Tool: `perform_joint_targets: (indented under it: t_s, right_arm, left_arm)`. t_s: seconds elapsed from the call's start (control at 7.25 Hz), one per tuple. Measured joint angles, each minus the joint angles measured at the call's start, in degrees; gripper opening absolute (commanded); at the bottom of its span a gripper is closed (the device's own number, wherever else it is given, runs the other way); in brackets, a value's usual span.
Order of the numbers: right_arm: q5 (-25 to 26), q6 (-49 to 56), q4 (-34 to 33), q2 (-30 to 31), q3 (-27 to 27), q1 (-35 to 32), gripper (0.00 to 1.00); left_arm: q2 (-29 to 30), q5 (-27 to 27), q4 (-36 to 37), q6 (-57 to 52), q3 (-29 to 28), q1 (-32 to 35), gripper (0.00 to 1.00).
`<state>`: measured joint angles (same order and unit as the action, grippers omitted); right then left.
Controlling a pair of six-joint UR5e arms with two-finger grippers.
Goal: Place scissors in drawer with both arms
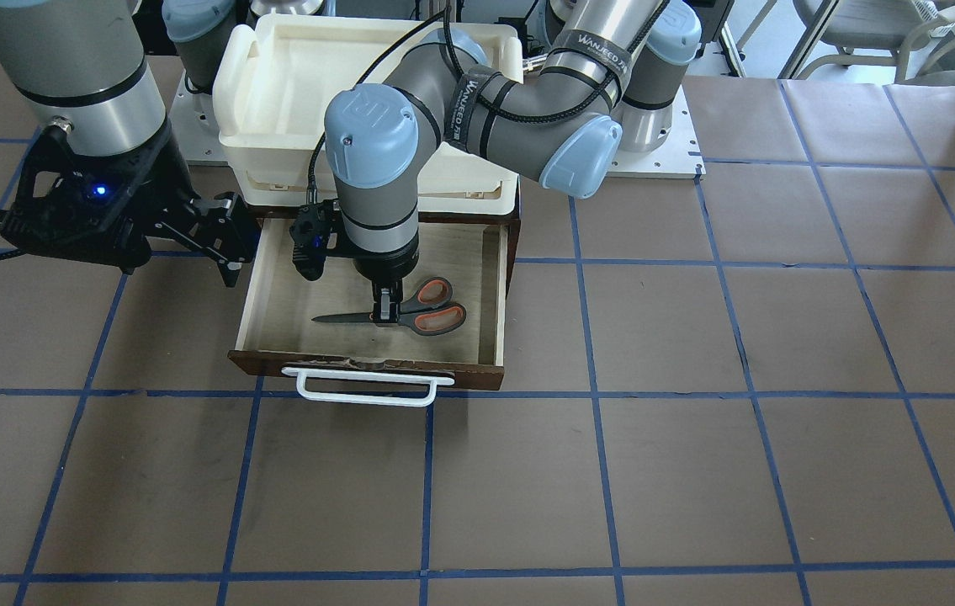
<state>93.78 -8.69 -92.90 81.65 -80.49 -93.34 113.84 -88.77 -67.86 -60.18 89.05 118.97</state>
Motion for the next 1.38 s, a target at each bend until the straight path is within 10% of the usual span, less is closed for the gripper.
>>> perform_joint_targets:
  t_s: [0.83, 1.38]
  right_arm:
    - [-0.4, 0.0, -0.3, 0.1, 0.0, 0.0, 1.00]
    - [-2.6, 3.8, 1.3, 1.6, -0.2, -0.2, 1.00]
  left_arm:
    - [-7.2, 0.5, -1.7, 8.4, -0.8, -0.4, 1.00]
    - [-14.2, 0.2, -12.1, 27.3, -4.4, -8.0, 1.00]
